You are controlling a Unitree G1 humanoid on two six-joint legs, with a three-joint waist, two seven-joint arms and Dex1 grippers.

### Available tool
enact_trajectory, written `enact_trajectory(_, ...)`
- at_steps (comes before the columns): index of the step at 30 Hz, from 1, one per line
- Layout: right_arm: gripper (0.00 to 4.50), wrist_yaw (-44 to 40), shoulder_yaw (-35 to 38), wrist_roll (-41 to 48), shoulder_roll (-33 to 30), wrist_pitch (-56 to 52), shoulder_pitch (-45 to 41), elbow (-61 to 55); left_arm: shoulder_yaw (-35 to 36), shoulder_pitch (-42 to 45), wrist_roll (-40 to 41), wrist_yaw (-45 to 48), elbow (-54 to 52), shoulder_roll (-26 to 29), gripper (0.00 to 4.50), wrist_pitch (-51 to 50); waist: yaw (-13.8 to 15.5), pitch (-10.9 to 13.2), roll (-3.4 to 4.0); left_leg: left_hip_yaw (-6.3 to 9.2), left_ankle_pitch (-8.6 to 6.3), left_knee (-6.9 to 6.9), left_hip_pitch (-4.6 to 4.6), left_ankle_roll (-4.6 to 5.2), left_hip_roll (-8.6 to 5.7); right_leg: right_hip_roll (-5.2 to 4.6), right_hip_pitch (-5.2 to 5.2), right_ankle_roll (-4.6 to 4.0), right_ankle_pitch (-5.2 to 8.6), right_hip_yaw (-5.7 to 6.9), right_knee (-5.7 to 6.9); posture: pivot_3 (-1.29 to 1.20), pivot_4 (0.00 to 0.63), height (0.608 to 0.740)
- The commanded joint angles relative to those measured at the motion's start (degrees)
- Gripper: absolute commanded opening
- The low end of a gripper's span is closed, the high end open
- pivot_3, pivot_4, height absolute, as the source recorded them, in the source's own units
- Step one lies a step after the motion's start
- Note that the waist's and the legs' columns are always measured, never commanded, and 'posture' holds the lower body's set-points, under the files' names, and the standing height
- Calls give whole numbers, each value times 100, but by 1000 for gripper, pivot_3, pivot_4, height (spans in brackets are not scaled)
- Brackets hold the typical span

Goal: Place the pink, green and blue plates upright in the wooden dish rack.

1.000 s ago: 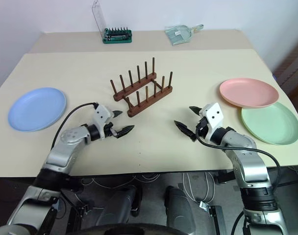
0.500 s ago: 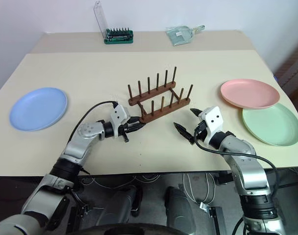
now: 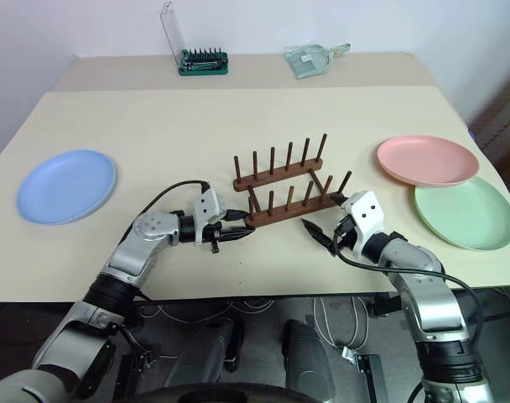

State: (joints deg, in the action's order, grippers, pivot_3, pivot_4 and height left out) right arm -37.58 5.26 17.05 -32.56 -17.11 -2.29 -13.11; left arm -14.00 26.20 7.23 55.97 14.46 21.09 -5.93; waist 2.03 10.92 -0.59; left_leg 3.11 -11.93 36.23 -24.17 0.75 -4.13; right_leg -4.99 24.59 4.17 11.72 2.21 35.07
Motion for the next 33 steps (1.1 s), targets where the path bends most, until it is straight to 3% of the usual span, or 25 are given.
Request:
enact_trajectory(1, 4500, -50, 281, 22, -141, 111, 8, -36, 464, -134, 254, -198, -104, 86, 1986, -98, -12, 0, 0, 0, 0, -1, 1, 0, 2, 1, 0, 0, 0, 0, 1, 0, 150, 735)
enact_trajectory(3, 4500, -77, 270, 19, -155, 111, 21, -32, 432, -259, 213, -163, -210, 171, 2528, -152, 0, 0, 0, 1, 0, -1, 2, 0, 2, 1, 0, 0, 0, 0, 2, 0, 150, 735)
enact_trajectory(7, 4500, -116, 241, -31, -166, 127, 16, 11, 379, -446, 130, -210, -394, 299, 4396, -221, 9, 0, 1, 0, 0, 0, 1, 0, 1, 0, -1, 0, 0, 0, 1, 0, 150, 735)
enact_trajectory(8, 4500, -132, 255, -41, -187, 127, 11, 37, 401, -503, 155, -214, -485, 338, 4449, -293, 8, 0, 1, 0, 0, 0, 2, 0, 1, -1, -2, 0, 0, -1, 1, 0, 150, 735)
enact_trajectory(13, 4500, -206, 337, -56, -302, 121, 24, 111, 465, -721, 402, -83, -947, 491, 4449, -595, 5, -1, 2, 0, 0, -1, 3, 0, 2, 0, -1, -1, 1, -1, 1, 0, 150, 735)
enact_trajectory(16, 4500, -268, 284, -169, -452, 6, 65, 216, 318, -930, 660, 284, -1505, 696, 3626, -964, 3, -1, 3, 0, 0, -2, 3, 0, 2, -1, -1, -1, 1, -2, 0, 0, 150, 735)
enact_trajectory(18, 3710, -244, 104, -385, -483, 56, 36, 371, 9, -965, 524, 193, -1786, 618, 2611, -1197, 9, -1, 4, -1, -1, -2, 1, 0, 2, -2, -1, -2, 1, -2, -1, 0, 150, 735)
enact_trajectory(22, 1814, -96, -152, -758, -468, 81, -188, 648, -406, -893, 263, -61, -1794, 285, 2601, -1369, 30, -2, 5, -1, -1, 3, 1, 0, -1, -5, -8, -1, 1, -2, -4, 0, 150, 735)
enact_trajectory(33, 1814, 209, -578, -1247, -154, 216, -1044, 1459, -48, -428, -400, -1553, -659, -219, 2601, -787, -5, -10, 5, -2, 0, 2, 35, 0, 2, 1, -29, 16, 10, -4, 5, 0, 150, 735)
